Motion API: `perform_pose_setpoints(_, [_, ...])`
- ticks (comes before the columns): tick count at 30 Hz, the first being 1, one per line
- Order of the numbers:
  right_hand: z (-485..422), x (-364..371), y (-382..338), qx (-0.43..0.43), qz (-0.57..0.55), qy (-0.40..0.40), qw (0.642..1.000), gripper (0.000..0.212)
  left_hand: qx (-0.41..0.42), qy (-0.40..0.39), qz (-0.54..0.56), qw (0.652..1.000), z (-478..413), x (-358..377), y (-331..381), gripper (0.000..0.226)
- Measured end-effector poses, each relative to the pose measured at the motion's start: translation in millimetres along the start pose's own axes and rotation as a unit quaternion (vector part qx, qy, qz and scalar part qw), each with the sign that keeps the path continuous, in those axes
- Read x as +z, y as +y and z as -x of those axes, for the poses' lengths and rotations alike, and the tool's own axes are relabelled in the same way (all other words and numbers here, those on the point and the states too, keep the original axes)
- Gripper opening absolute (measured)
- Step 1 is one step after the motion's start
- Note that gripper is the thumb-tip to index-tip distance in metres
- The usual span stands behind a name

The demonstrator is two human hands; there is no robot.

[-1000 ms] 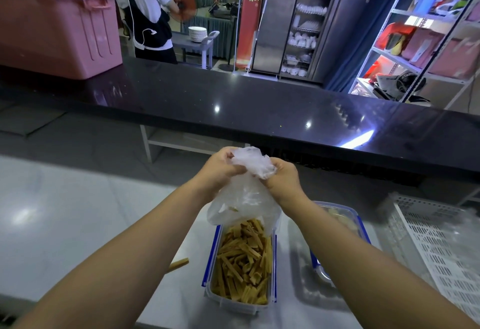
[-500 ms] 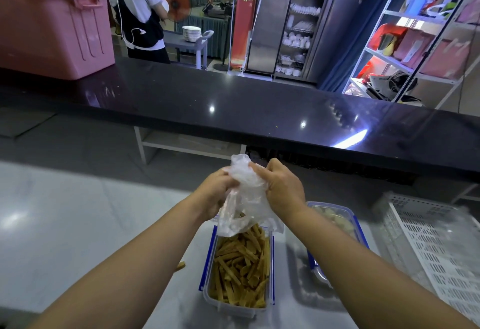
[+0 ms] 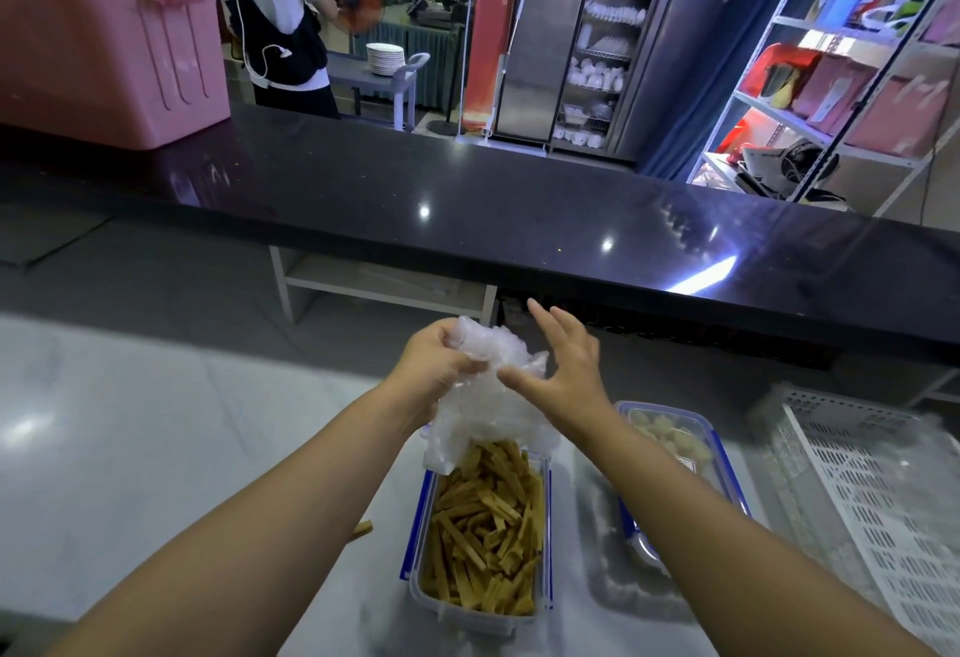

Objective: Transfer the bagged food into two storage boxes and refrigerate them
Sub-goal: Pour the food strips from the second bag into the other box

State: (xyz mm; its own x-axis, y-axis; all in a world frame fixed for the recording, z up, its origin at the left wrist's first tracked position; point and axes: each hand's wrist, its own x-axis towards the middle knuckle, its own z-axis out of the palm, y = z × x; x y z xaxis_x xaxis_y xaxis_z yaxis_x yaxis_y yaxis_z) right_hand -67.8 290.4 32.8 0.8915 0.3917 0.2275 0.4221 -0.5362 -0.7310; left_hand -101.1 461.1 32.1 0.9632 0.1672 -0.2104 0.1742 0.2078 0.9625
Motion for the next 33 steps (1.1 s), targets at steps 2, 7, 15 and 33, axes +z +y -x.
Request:
perform_pose_setpoints(2, [-2,7,-5,0.053,-0.095,-0.053,0.993,0.089,0.014,-0.032,0.001,0.999,2,7,4,0.021])
perform_pose_setpoints(7, [-9,12,-5,0.113,-0.22,-0.007,0.969,0.027,0.022,-0.073,-0.023,0.997,-6,5,7,0.045])
perform_pose_setpoints(15, [-9,-6,8,0.201,-0.32,0.061,0.924,0.017,-0.043,-0.113,-0.202,0.972,-8,-13,-39,0.021])
perform_pose_setpoints(33, [-6,-17,26,0.334,-0.436,0.061,0.833,0.023,-0.042,-0.135,-0.203,0.969,-11,-20,-35,0.02])
